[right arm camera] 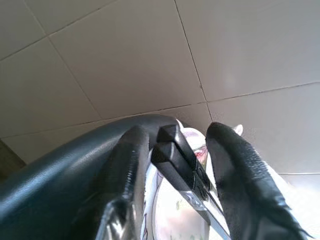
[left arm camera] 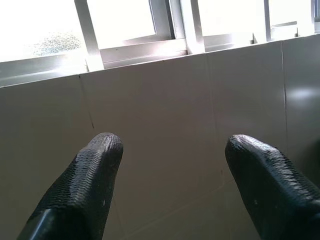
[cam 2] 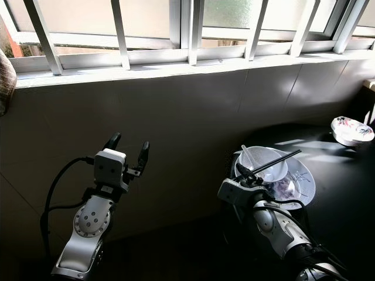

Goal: Kitchen organization

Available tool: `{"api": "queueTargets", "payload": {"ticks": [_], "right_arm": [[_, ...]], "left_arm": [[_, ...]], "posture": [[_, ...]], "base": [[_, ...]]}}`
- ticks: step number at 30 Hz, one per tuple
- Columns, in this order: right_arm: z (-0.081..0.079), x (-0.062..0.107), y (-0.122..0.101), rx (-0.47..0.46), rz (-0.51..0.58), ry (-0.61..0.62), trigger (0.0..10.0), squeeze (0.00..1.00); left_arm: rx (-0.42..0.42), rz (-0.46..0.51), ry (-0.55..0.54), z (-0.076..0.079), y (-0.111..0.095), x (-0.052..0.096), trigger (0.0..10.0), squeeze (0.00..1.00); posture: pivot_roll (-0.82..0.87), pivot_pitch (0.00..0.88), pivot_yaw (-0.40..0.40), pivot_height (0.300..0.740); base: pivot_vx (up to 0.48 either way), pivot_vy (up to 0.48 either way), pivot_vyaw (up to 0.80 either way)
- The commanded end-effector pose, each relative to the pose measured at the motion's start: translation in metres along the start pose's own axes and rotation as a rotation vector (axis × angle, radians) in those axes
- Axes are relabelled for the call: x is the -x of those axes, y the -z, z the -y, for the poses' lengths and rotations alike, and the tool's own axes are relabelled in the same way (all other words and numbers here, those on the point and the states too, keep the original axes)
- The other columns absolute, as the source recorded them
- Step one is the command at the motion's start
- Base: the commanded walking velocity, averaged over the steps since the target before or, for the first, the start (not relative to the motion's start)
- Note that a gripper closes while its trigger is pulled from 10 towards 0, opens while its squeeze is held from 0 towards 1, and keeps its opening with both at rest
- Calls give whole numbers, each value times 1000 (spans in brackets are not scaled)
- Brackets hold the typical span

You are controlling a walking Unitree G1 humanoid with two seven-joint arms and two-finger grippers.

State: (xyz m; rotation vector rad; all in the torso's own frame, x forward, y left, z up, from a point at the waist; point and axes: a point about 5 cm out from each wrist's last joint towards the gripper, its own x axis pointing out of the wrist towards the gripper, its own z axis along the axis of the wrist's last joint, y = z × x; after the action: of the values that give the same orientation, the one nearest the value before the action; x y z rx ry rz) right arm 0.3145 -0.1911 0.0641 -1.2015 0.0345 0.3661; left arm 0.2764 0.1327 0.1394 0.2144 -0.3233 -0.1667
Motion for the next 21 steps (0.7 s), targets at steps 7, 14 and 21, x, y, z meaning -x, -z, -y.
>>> {"api": "queueTargets", "payload": {"ticks": [7, 14, 21], "right_arm": [[4, 1, 2, 138, 28, 4, 0, 0], [7, 0, 0, 233, 32, 30, 0, 0], [9, 0, 0, 318, 32, 13, 0, 0]], "left_arm": [[-4, -7, 6, 2, 3, 1, 10000, 0], [-5, -11, 5, 3, 4, 2, 10000, 0], [-1, -20, 6, 5, 6, 3, 10000, 0]], "posture": [[16, 0, -52, 740], [17, 0, -54, 740], [9, 0, -57, 740]], "base": [[0, 0, 0], [0, 0, 0], [0, 0, 0]]}}
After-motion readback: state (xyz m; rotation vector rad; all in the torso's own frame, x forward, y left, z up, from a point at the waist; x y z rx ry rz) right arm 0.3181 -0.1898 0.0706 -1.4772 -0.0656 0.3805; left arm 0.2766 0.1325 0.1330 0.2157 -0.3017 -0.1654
